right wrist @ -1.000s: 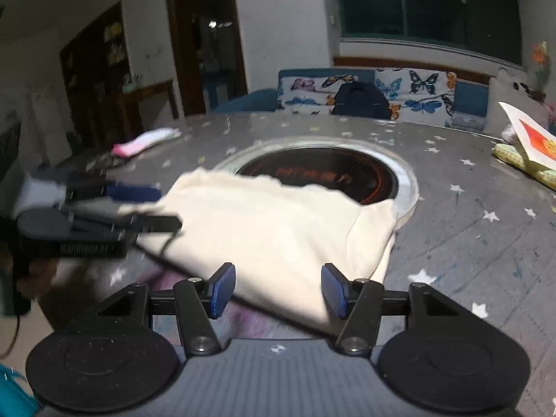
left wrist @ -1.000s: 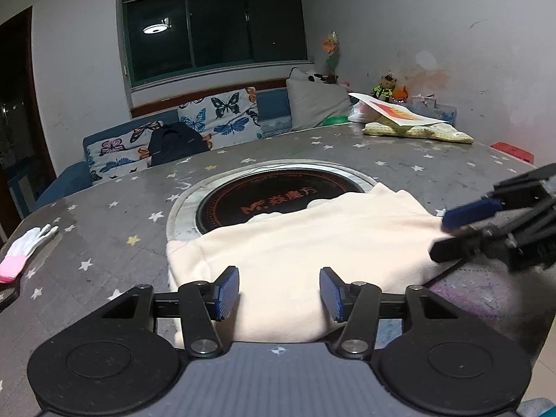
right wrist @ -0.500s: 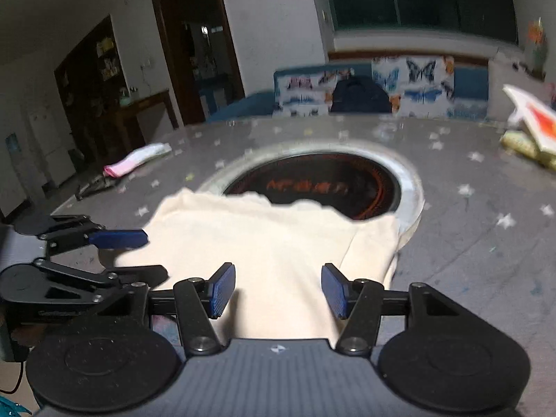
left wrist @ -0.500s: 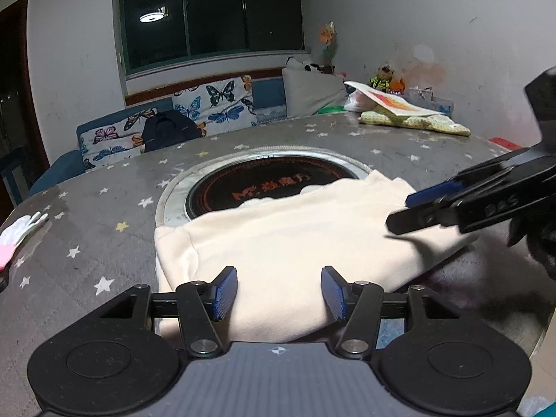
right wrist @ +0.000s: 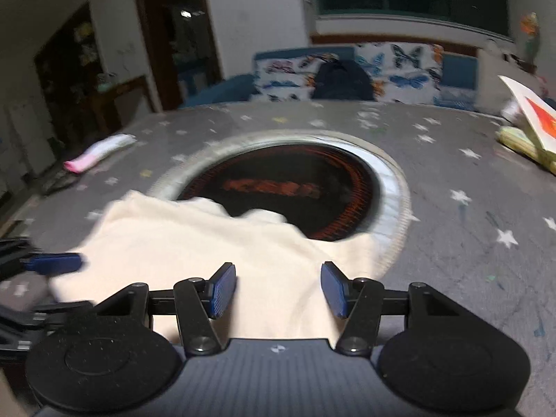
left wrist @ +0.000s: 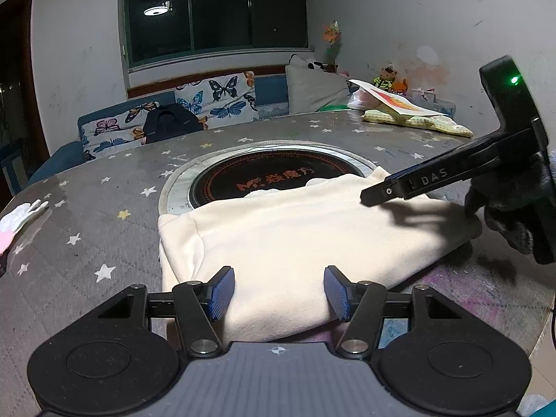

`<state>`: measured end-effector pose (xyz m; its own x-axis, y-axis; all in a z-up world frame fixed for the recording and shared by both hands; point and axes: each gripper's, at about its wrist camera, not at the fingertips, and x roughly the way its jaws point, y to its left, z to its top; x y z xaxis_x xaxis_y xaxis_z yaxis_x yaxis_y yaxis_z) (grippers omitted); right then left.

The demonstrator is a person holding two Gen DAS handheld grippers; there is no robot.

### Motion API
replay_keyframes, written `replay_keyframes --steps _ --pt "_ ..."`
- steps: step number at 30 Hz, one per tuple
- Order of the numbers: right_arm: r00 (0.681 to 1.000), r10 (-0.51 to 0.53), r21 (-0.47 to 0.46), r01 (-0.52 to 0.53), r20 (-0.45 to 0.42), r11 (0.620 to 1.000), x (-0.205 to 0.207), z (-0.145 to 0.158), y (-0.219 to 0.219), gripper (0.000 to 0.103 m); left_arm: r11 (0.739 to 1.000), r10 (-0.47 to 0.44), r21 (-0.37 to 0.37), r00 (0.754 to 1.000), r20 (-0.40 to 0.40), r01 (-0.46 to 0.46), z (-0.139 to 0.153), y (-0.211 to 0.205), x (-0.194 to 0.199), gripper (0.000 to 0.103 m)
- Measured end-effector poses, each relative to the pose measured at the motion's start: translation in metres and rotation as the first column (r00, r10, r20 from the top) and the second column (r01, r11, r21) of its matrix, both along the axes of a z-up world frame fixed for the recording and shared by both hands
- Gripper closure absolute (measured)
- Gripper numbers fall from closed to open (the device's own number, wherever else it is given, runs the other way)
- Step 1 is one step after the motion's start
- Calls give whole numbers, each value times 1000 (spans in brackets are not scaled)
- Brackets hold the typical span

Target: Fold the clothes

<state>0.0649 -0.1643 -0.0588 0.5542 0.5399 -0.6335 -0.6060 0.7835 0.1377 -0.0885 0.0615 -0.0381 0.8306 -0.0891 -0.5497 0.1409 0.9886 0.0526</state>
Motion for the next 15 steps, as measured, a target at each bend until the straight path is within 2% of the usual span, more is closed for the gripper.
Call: replay_keyframes --steps 4,6,10,15 --pt "1000 -9 7 9 7 1000 1 4 -5 51 1000 -3 1 1000 1 3 -1 0 0 42" --pt "999 -6 7 6 40 1000 -5 11 -8 51 1000 -3 1 1000 1 3 -1 1 0 42" --pt "992 -10 -68 18 124 998 -15 17 -15 50 1000 0 -2 1000 1 0 -1 1 0 41" --pt "988 60 -151 -38 141 988 -30 7 -21 47 1000 0 1 1000 3 0 -2 0 0 41"
